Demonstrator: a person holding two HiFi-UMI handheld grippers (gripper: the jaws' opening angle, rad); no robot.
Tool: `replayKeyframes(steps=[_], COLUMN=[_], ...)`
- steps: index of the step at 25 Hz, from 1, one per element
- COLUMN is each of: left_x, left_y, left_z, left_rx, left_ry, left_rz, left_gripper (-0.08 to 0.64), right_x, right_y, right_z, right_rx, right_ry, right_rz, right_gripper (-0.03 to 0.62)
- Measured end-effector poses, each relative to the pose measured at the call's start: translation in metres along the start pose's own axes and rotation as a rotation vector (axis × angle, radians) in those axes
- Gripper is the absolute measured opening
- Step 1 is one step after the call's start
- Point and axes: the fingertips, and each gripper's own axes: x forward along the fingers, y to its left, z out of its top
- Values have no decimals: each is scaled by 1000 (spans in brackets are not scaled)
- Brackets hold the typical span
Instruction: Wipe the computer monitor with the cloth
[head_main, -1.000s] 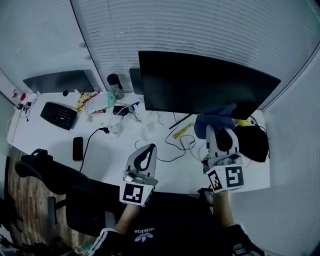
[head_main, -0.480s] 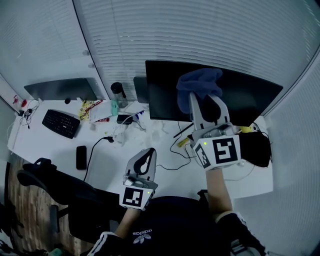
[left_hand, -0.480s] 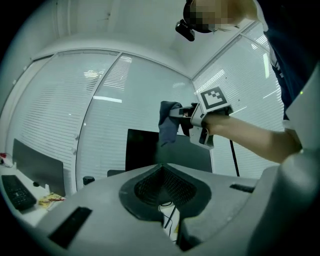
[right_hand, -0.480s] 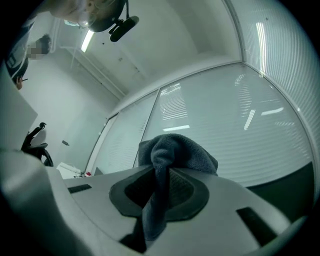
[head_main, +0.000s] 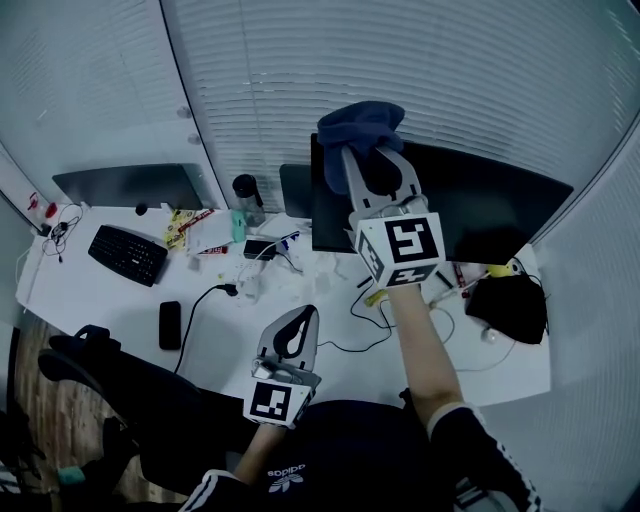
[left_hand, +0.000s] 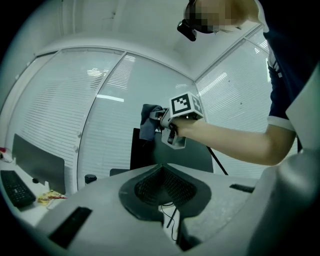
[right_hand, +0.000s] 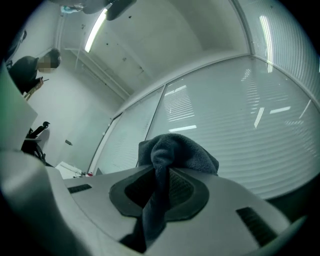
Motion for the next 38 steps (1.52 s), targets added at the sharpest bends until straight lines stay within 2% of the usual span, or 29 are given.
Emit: replayKeyframes(steps=[5,10,20,30,38], left_x=[0,-1,2,6,15], left_y=[8,15,23,8,-25], left_z=[-7,-16,-14,-20,-22], left_rx=[-26,-43,-56,-46,-29], left_ry=[11,32,11,53,78], left_rz=[8,15,37,21,-10], left_gripper=[6,6,6,6,6], right_x=[32,48,50,26,-6], right_y=[17,24,15,-22,-68], right_z=[-28,-50,-52,-49,-46], right_rx=[-30,-78,-120,-133,-148], right_ry=[60,101,98,102,108], right_rz=[49,63,47,-14,-65], right_gripper=[46,46,46,46,46])
